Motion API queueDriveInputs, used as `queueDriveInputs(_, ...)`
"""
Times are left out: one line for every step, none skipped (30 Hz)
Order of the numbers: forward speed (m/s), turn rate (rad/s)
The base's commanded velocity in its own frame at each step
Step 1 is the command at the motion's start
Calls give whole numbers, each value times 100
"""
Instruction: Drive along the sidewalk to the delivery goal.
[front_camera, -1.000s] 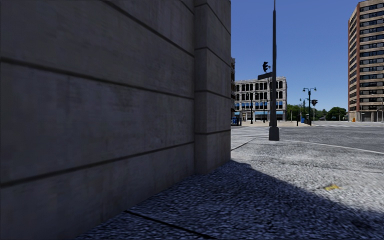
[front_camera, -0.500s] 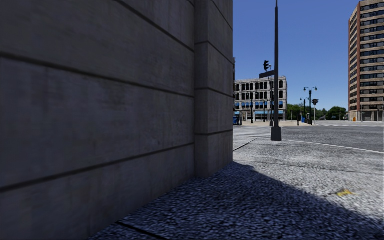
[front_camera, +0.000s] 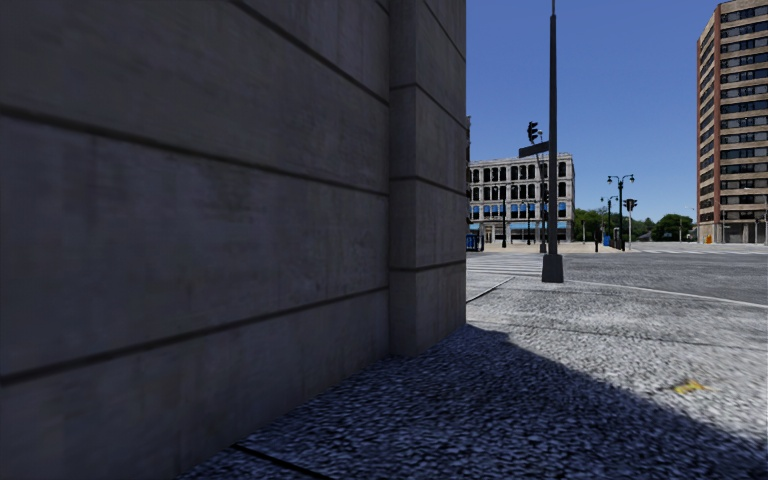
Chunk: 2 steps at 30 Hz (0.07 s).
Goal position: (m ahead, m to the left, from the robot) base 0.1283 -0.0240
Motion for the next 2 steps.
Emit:
queueDriveInputs(0, 0)
queueDriveInputs(0, 0)
